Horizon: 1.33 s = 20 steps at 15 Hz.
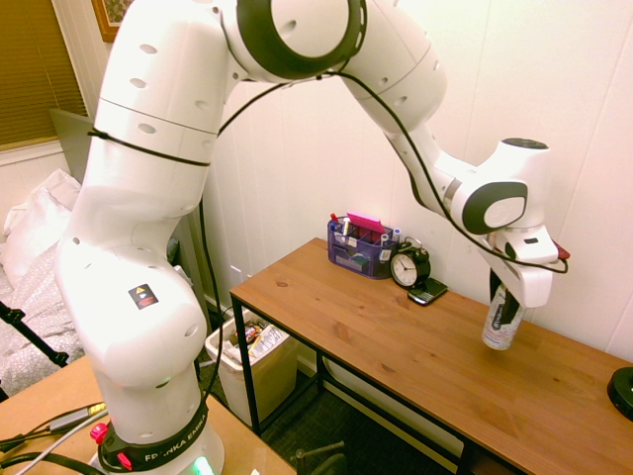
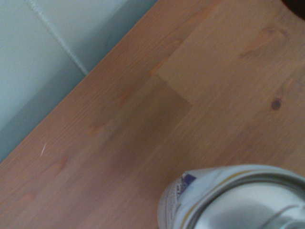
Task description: Throw the can in the trash bin
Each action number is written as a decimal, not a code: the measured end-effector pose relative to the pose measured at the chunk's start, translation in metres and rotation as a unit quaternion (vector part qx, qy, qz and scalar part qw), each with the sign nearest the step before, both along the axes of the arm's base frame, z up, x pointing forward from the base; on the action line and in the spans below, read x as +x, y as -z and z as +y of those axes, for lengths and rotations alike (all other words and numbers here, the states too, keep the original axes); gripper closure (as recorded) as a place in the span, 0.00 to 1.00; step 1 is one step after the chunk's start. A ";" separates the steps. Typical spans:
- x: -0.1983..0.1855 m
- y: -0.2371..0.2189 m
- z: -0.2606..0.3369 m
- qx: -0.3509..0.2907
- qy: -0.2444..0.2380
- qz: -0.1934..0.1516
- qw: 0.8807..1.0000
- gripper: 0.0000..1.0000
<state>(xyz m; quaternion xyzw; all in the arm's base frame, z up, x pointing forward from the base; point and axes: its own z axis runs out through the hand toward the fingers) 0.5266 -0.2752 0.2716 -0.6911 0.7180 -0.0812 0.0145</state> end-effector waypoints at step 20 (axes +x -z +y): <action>-0.070 -0.114 0.651 -0.018 -0.495 0.026 0.868 1.00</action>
